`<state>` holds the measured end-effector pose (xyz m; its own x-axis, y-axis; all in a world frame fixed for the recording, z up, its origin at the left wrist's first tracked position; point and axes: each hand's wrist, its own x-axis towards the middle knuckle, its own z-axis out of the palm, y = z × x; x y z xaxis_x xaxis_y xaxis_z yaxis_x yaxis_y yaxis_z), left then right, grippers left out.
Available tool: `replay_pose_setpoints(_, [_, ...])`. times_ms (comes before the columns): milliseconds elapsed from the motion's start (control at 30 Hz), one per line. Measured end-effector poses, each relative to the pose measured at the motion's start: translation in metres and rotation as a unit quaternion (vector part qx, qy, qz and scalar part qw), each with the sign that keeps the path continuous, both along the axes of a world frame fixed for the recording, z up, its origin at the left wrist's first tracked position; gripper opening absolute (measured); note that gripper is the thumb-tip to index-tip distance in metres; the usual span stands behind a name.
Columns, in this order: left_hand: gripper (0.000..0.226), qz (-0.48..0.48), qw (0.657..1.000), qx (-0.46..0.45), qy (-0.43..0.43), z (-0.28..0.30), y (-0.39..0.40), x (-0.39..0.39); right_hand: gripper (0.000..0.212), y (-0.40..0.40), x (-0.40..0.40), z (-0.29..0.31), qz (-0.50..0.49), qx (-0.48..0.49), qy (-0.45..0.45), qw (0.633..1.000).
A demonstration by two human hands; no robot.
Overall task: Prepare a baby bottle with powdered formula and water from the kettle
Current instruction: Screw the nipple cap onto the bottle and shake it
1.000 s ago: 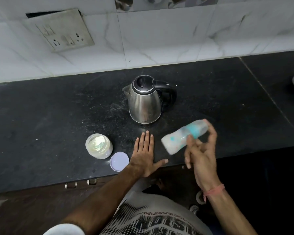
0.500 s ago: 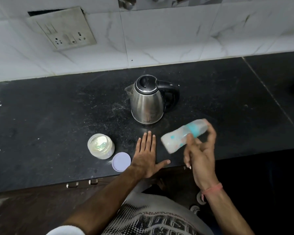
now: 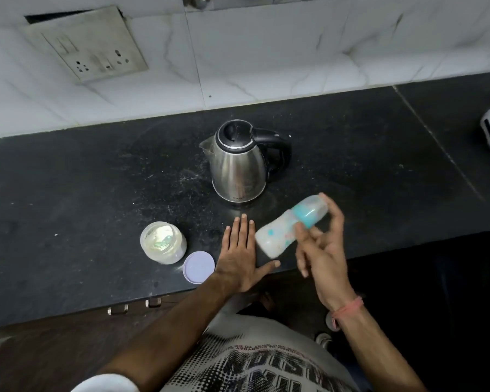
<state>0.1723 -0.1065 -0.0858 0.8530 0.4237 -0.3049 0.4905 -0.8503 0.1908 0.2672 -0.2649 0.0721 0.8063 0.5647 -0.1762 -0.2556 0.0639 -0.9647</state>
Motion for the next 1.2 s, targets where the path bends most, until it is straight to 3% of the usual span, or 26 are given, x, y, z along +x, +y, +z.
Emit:
replay_pose_setpoints(67, [0.130, 0.001, 1.000, 0.005, -0.004, -0.002, -0.001, 0.000, 0.059, 0.001, 0.004, -0.001, -0.028, -0.003, 0.015, 0.999])
replay_pose_setpoints(200, [0.132, -0.001, 1.000, -0.007, 0.005, -0.002, 0.000, -0.001, 0.068, 0.001, -0.001, 0.003, 0.058, -0.013, -0.019, 0.998])
replay_pose_setpoints(333, [0.129, -0.006, 1.000, 0.006, 0.003, -0.002, 0.000, 0.000, 0.058, -0.004, 0.019, 0.004, -0.013, -0.024, -0.011, 1.000])
replay_pose_setpoints(467, [0.132, -0.010, 1.000, 0.001, 0.026, -0.003, 0.002, 0.001, 0.070, -0.005, 0.012, 0.007, 0.118, -0.037, -0.039, 0.992])
replay_pose_setpoints(600, [0.130, -0.009, 1.000, -0.008, 0.025, 0.004, 0.000, 0.003, 0.067, -0.002, 0.022, 0.004, 0.002, -0.013, -0.028, 1.000])
replay_pose_setpoints(733, [0.130, -0.006, 1.000, -0.008, 0.021, 0.002, 0.001, 0.000, 0.071, -0.003, 0.017, 0.010, 0.071, -0.007, -0.053, 0.996])
replay_pose_setpoints(867, [0.126, -0.012, 1.000, 0.012, 0.005, -0.004, 0.000, 0.001, 0.061, -0.005, 0.044, 0.019, -0.060, 0.029, -0.052, 0.996])
replay_pose_setpoints(1000, [0.126, -0.020, 1.000, 0.023, 0.003, -0.006, 0.001, -0.001, 0.071, -0.005, 0.030, 0.028, 0.120, 0.010, -0.065, 0.991])
replay_pose_setpoints(1133, [0.125, -0.027, 0.999, 0.030, 0.018, -0.001, 0.000, 0.000, 0.066, -0.013, 0.036, 0.017, 0.072, -0.002, -0.070, 0.995])
replay_pose_setpoints(1200, [0.129, -0.038, 0.998, 0.025, 0.035, 0.003, 0.001, -0.002, 0.071, -0.014, 0.036, 0.009, 0.139, -0.027, -0.077, 0.987])
